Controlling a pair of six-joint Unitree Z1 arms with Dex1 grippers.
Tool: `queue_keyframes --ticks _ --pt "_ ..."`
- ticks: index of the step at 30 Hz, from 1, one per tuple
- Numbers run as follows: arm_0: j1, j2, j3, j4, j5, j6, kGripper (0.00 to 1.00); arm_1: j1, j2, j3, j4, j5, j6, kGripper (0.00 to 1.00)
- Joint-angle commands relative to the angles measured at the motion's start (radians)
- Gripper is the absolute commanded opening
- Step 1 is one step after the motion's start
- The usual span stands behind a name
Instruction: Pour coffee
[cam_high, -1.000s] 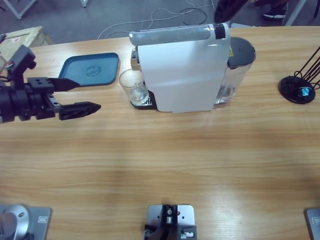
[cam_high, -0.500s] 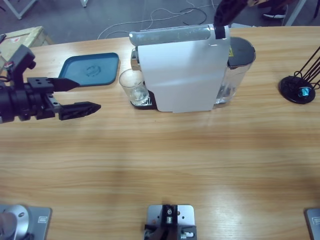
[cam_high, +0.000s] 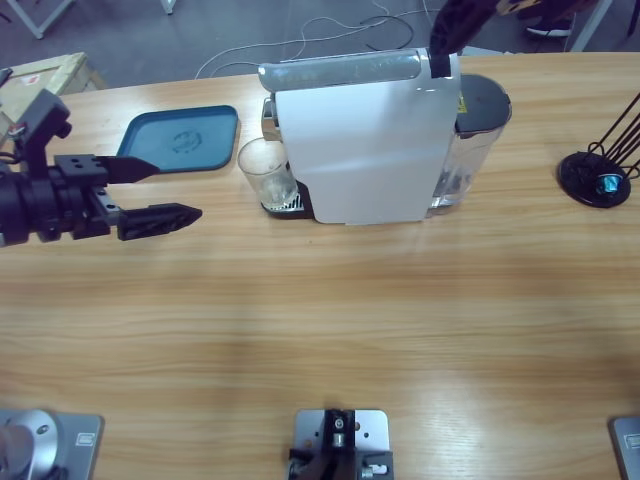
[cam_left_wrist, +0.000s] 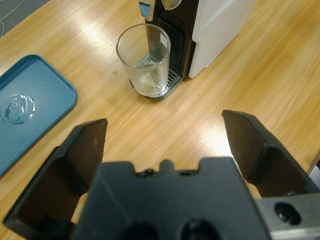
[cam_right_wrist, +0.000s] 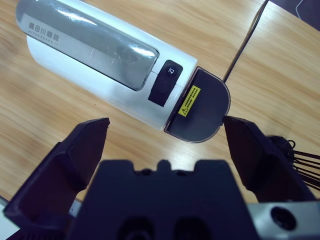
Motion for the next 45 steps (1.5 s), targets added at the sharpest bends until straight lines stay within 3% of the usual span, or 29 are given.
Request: queue_keyframes --ticks 1,11,17,22,30,45 --pt "-0.009 -0.008 -0.002 -0.008 -0.015 -0.014 0.991 0.012 -0.023 0.008 0.000 -0.029 0.008 1.000" --pt "-0.009 -0.020 0.011 -0.006 -0.017 -0.014 0.991 0.045 -0.218 0.218 -0.102 -0.053 0.008 1.000" --pt "-0.028 -0.062 0.035 0.012 -0.017 -0.017 0.991 0.101 -0.500 0.728 -0.513 -0.040 -0.003 1.000" --pt "-0.032 -0.097 0.073 0.029 -0.017 -0.018 0.991 0.106 -0.671 0.996 -0.638 -0.021 -0.054 1.000" --pt "-0.074 -0.097 0.090 0.029 -0.001 -0.019 0.991 0.107 -0.676 1.117 -0.770 0.014 -0.070 1.000" --pt "-0.074 -0.080 0.093 0.024 0.000 -0.017 0.991 0.107 -0.685 1.144 -0.772 0.029 -0.070 1.000"
